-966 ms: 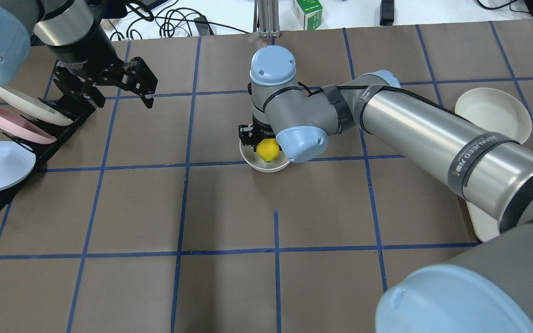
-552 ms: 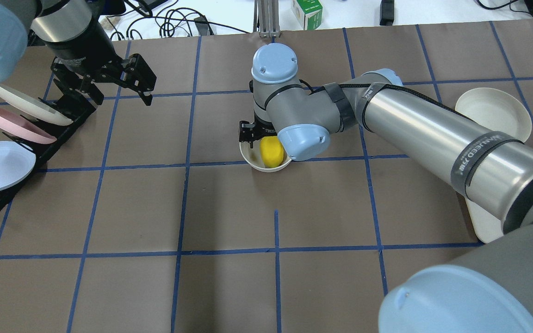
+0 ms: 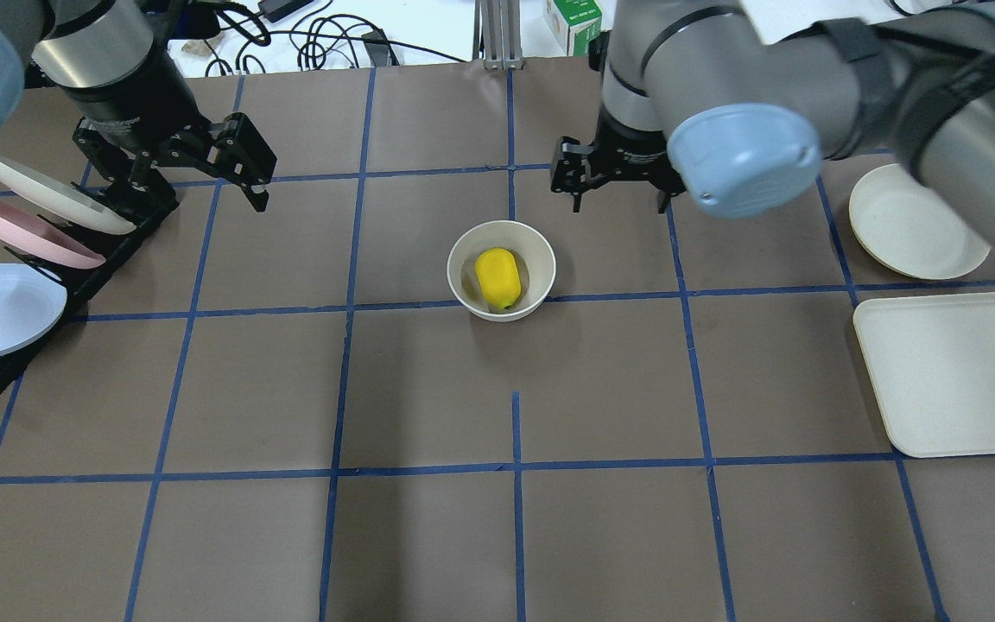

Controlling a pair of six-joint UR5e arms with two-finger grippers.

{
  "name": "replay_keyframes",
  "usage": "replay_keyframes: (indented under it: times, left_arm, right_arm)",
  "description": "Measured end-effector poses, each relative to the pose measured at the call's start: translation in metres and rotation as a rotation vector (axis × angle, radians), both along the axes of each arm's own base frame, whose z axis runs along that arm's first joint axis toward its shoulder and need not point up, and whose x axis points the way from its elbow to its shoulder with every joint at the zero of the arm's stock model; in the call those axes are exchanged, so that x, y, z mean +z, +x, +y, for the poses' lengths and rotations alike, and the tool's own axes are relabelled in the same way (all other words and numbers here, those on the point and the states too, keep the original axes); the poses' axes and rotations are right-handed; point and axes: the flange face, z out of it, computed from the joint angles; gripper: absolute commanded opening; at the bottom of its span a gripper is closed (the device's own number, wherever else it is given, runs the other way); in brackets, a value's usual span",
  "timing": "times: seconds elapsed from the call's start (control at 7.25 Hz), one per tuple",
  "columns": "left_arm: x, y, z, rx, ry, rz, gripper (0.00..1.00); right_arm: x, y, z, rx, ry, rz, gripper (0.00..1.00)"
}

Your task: Place bowl and put lemon in it

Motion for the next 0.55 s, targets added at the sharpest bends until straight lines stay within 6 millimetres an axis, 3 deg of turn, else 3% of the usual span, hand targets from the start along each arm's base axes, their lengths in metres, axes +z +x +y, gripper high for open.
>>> replay_keyframes:
  times: [0.14, 0.28, 0.55]
  left_arm:
    - [0.0, 0.0, 0.0, 0.002, 0.001, -0.001, 1.0]
    - [0.0, 0.0, 0.001, 0.003, 0.0, -0.002, 1.0]
    - [0.0, 0.0, 0.001, 0.004, 0.0, -0.002, 1.0]
  right_arm:
    - [0.032, -0.028, 0.021, 0.0, 0.014, 0.004, 1.0]
    - [0.055, -0.044, 0.039, 0.007, 0.01, 0.005, 1.0]
    - [0.072, -0.052, 0.055, 0.016, 0.013, 0.005, 1.0]
